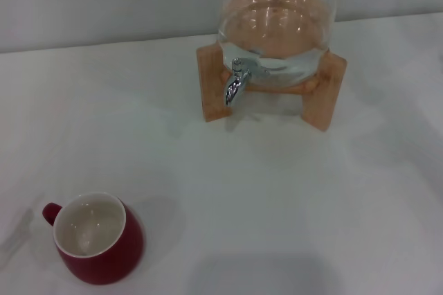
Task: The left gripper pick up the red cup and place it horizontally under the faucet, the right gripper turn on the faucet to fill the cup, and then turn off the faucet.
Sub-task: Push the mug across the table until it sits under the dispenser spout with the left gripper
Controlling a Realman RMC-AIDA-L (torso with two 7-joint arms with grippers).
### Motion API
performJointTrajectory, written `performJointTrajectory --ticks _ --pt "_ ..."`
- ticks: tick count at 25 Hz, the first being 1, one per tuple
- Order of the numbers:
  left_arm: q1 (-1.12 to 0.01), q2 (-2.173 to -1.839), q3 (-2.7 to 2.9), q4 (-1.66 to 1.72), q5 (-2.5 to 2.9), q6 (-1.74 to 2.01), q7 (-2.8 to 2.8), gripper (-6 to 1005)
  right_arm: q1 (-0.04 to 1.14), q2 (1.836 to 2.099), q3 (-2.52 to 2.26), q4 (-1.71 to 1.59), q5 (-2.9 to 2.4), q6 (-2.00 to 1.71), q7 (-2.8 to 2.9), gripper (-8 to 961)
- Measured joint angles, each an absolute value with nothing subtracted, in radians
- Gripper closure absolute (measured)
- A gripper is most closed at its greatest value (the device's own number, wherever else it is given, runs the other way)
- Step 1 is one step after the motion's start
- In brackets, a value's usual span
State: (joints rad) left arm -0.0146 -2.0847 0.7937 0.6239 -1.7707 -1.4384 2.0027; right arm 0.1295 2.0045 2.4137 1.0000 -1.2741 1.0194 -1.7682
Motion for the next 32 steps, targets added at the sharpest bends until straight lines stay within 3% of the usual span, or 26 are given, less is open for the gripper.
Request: performJointTrajectory --ticks 32 --pt "-0.074 -2.085 0.796 0.426 -1.764 -1.354 2.364 137 0.141 2.005 2.413 0.989 -1.252 1.009 -1.787 321"
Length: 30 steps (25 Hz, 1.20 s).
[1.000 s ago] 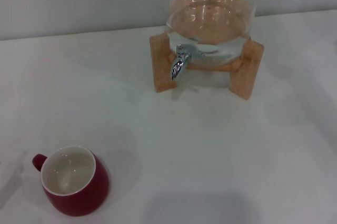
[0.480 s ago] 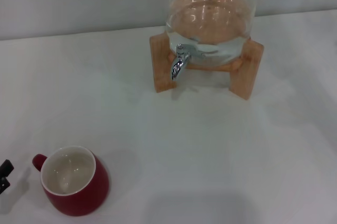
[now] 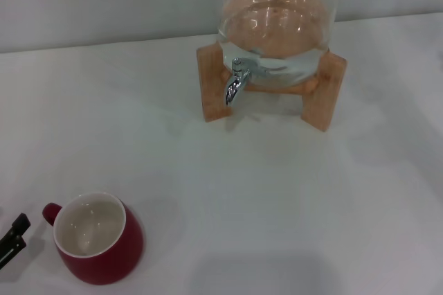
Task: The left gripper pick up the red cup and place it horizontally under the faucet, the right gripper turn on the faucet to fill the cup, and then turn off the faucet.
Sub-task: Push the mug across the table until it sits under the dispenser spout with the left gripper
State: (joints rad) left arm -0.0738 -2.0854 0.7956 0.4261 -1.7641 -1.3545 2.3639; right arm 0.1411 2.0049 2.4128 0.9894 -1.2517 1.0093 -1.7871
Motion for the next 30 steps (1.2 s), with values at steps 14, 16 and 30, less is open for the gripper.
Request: performJointTrajectory --ticks 14,16,30 --pt "-0.092 -2.083 0.799 0.421 -1.749 -1.339 2.366 137 0.143 2.005 2.413 0.989 -1.238 1.009 -1.789 322" --pt "-0.091 -2.084 0.799 0.411 -1.749 -1.339 2.366 137 0.143 2.005 2.413 0.989 -1.233 1.009 -1.789 322" --pt "-0.113 -2.082 0.814 0.36 -1.747 -1.337 2.376 137 0.147 2.003 2.415 0.989 -1.227 1.01 -1.801 322"
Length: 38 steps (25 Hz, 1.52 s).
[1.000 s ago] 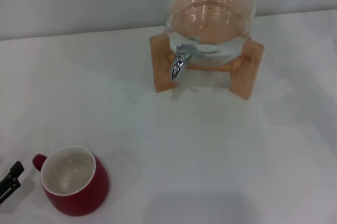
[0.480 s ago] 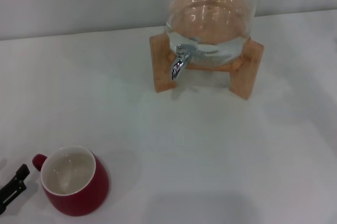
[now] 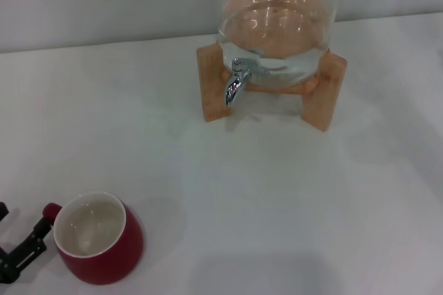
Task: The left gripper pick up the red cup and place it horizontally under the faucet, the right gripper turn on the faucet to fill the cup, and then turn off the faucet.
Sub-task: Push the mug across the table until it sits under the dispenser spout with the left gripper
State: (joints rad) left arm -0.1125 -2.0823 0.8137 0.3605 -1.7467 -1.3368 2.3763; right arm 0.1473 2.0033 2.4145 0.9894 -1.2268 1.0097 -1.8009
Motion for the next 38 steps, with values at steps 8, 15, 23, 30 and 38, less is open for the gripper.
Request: performJointTrajectory --ticks 8,15,23,30,38 --pt "-0.124 -2.082 0.829 0.36 -1.743 -1.325 2.379 137 0.147 2.003 2.414 0.989 -1.227 1.011 -1.801 322" --pt "-0.129 -2.081 0.831 0.364 -1.734 -1.323 2.379 137 0.147 2.003 2.414 0.989 -1.227 1.015 -1.801 322" --pt "-0.144 -2.081 0.835 0.369 -1.732 -1.316 2.379 137 0.147 2.004 2.414 0.989 -1.226 1.015 -1.801 321" --pt "-0.158 -2.08 0.836 0.379 -1.722 -1.306 2.387 137 0.147 2.005 2.414 0.989 -1.222 1.016 -1.802 321" --pt "-0.163 -2.08 0.836 0.385 -1.72 -1.296 2.387 137 0.146 2.005 2.414 0.985 -1.201 1.017 -1.813 321"
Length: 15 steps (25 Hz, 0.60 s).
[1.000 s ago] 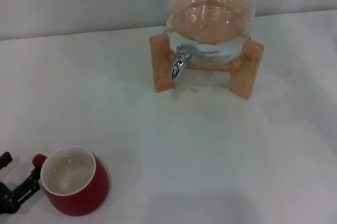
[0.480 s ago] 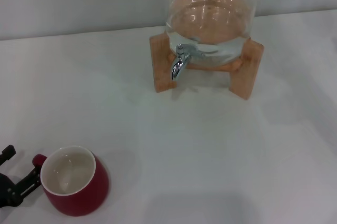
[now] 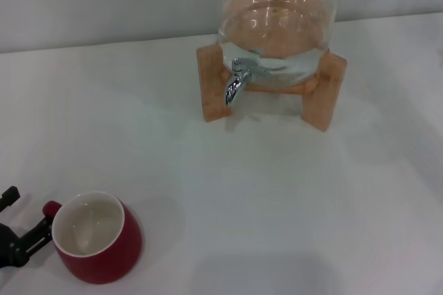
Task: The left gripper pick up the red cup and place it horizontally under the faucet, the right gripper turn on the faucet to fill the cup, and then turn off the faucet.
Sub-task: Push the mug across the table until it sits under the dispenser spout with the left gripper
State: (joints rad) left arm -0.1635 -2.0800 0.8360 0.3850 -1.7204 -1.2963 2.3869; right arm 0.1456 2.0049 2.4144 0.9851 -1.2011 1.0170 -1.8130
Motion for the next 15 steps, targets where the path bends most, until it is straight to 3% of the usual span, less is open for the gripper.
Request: performJointTrajectory --ticks 5,15 --pt "-0.169 -2.08 0.836 0.385 -1.72 -1.29 2.385 139 0.146 2.005 2.414 0.984 -1.201 1.017 -1.814 321" --pt "-0.181 -2.08 0.837 0.378 -1.718 -1.294 2.385 250 0.145 2.005 2.414 0.982 -1.199 1.017 -1.816 321"
